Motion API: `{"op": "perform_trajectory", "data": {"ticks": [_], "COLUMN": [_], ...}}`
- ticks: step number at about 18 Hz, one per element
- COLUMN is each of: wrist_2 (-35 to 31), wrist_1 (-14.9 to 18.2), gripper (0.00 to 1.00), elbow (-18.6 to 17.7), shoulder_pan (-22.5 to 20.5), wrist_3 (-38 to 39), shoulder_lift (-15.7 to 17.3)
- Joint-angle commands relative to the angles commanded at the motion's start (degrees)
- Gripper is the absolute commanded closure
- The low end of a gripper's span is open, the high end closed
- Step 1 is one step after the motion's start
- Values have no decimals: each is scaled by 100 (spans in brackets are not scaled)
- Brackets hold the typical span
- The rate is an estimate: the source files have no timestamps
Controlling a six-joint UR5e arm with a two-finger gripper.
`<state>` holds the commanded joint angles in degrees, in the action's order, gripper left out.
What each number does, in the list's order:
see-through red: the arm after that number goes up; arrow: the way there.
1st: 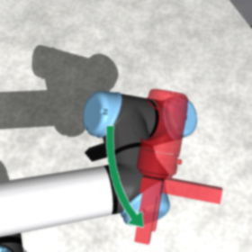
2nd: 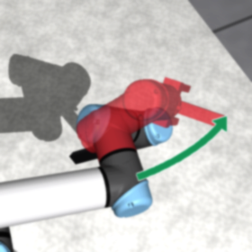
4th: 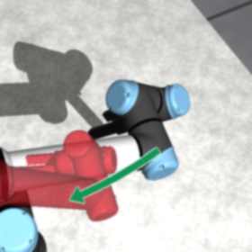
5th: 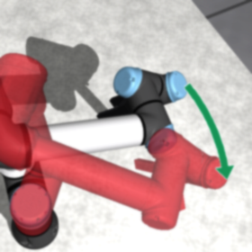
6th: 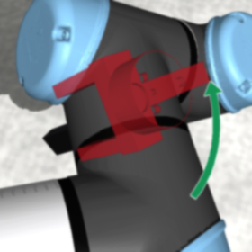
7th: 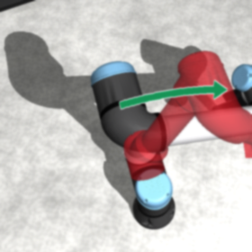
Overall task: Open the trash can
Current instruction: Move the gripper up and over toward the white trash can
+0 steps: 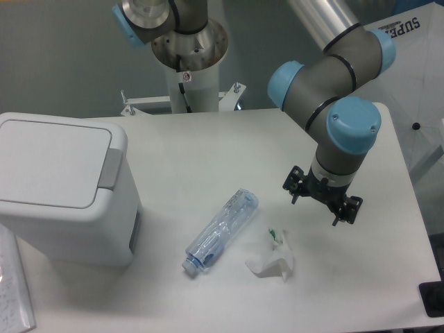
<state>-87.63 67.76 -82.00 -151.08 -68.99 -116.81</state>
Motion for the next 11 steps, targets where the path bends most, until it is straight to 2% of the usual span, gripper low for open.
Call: {"op": "perform_trajectory", "data": {"ticks": [11], "wrist_2": [325], "wrist_1": [0], "gripper": [0], "elbow": [-70], "shoulder_pan": [254], "wrist_3": [79], "shoulder_lift": [167]}}
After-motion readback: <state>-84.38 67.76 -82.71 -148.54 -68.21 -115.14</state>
